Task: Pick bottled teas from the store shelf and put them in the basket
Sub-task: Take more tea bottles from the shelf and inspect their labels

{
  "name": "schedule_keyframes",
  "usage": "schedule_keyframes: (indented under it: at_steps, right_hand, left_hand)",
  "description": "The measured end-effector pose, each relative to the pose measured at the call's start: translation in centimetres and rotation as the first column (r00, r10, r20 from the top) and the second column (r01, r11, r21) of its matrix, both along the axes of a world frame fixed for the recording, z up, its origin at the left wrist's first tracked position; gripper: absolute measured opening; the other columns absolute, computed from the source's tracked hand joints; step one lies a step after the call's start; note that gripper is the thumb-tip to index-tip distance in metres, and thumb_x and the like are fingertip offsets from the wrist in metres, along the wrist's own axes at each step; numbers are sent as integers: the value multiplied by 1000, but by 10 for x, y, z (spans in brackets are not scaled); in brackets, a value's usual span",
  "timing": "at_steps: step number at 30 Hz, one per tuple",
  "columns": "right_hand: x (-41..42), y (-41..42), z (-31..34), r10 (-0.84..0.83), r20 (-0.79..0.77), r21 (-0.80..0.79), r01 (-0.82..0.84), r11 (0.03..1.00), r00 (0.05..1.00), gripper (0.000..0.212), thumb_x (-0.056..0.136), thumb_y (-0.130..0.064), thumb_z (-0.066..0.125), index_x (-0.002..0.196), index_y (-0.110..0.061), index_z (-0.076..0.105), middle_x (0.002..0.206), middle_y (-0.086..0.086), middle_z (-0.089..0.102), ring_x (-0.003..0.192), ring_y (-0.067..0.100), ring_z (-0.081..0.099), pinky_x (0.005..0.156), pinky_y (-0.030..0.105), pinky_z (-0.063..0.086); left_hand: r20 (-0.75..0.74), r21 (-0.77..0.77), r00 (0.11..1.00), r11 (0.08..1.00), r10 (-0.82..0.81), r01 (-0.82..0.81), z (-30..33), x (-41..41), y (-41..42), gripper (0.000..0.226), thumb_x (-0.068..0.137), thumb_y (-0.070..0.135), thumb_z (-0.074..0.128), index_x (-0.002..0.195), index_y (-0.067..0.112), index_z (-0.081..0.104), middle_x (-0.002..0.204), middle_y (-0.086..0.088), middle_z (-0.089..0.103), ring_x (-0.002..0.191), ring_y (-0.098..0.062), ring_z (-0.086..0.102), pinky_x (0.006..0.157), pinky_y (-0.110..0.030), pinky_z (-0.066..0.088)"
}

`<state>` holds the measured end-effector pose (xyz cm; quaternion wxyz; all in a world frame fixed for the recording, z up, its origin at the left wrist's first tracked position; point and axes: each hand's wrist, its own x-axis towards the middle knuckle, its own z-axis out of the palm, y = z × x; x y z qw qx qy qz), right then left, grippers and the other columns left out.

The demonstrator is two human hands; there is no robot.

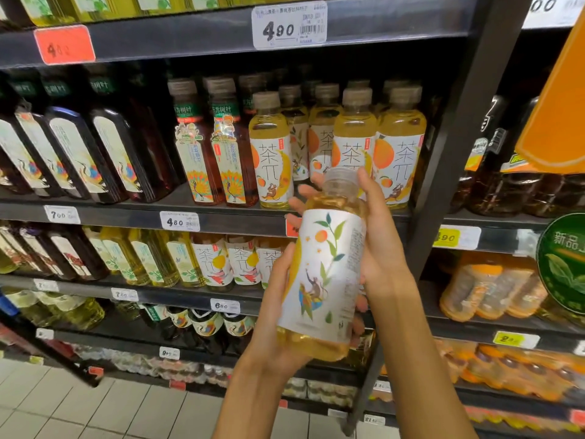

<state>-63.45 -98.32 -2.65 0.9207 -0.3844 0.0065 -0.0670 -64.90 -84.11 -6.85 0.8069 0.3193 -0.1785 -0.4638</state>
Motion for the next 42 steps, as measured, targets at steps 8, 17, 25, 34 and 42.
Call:
schedule_keyframes:
  at_steps: [8,17,25,34,42]
  right_hand:
    - [-9,-8,7,-217,78,-248,230,941,973,38,91,-47,52,75,-25,78,91,8,75,84,21,72,70,31,59]
    - [0,-7,21,33,91,-100,-24,995,995,37,79,-43,58,94,-11,68,85,11,72,83,26,71,86,41,54]
    - [7,-12,31,-48,84,-238,66,969,995,29,89,-38,58,86,-11,66,77,8,73,74,20,70,69,30,58]
    - [4,-11,30,60,140,-141,-40,989,988,42,94,-43,47,106,-6,63,96,12,72,95,25,69,85,36,55]
    - [6,-8,32,-16,110,-175,36,984,994,30,92,-38,56,93,-11,67,77,5,71,75,19,70,71,30,58]
  left_hand:
    - [322,227,938,951,132,-212,-13,5,8,52,81,66,47,128,46,54,131,7,61,122,-15,57,97,-34,50]
    - [-78,-12,992,995,-103,103,-5,-4,0,74,87,63,39,112,-3,62,90,-18,66,73,-27,66,62,-34,55]
    - [217,96,961,976,172,-197,-7,1,8,55,89,59,44,132,28,56,129,-10,62,114,-28,62,88,-42,54]
    - [-121,-111,985,988,-120,106,3,-3,1,63,82,46,66,116,-7,60,94,-24,66,79,-32,67,66,-39,58]
    - [110,121,981,978,159,-172,-9,5,3,53,98,49,35,131,13,56,121,-21,64,106,-35,65,90,-46,54]
